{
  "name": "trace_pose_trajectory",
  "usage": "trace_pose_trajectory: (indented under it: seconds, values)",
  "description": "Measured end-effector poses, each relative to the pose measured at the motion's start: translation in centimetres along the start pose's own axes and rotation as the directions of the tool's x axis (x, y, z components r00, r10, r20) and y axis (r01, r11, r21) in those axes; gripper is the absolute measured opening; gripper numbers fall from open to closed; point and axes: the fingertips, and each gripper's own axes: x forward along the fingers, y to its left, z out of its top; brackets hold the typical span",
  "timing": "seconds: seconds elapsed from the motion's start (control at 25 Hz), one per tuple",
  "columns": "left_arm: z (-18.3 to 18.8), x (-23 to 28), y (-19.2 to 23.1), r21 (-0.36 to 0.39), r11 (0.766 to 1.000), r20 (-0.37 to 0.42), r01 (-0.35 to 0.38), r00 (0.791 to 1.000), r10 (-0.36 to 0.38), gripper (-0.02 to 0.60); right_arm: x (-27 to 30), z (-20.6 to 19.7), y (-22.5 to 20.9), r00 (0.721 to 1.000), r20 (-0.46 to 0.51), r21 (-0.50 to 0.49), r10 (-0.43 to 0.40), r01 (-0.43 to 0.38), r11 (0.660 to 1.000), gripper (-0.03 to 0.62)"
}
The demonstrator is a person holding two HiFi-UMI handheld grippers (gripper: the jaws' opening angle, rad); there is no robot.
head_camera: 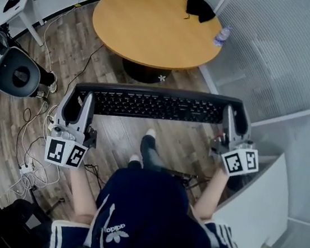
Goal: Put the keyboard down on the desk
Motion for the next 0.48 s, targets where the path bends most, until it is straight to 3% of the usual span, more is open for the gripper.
trace_pose_trajectory:
  seconds: [0.48]
  values:
    - [-0.8,0.7,0.9,0.044,0.998,0.049,-0.036,0.998,0.034,0.187,2.8,-2.2,-1.2,0.998,0.047,0.008,0.052,-0.052,0.999,0.198]
